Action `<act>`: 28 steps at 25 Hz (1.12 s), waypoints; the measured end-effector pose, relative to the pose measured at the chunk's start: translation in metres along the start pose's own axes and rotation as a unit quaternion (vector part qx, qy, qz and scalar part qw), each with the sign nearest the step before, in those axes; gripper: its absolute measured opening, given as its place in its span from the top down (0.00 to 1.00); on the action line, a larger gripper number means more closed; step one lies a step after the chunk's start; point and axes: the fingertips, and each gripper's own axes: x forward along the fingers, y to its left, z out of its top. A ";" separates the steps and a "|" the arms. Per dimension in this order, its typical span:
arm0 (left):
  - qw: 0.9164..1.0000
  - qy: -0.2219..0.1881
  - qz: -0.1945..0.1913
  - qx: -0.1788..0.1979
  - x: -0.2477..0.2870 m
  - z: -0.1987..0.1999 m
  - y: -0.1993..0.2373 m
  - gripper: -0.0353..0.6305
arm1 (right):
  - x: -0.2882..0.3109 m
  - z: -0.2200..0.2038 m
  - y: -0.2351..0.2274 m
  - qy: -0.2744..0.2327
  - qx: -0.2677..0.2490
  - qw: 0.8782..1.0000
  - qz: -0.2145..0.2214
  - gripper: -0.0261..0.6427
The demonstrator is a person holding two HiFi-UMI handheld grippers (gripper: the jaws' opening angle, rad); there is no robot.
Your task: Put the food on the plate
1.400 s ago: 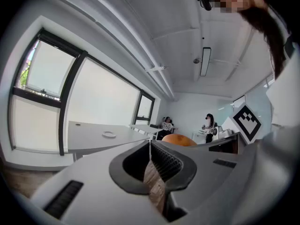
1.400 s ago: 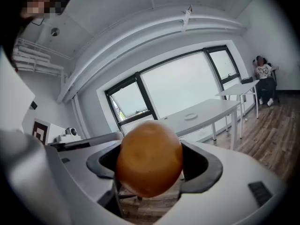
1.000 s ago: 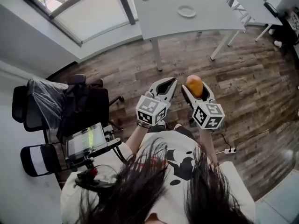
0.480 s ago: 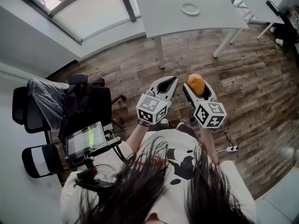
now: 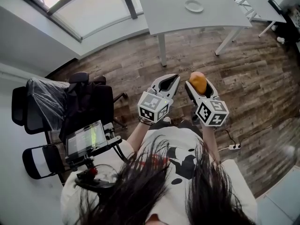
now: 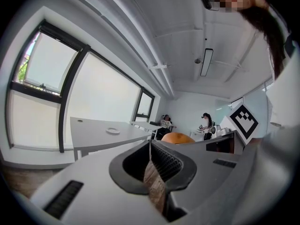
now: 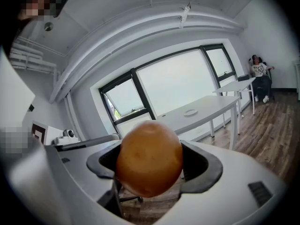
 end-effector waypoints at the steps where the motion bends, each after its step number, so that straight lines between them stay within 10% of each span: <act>1: 1.000 -0.001 0.001 -0.001 0.000 0.000 0.001 0.93 | 0.001 0.000 0.001 0.000 0.001 1.000 0.001 0.40; 28: 0.999 0.002 0.046 -0.007 0.063 0.016 0.034 0.93 | 0.042 0.035 -0.061 0.013 0.014 1.000 0.022 0.40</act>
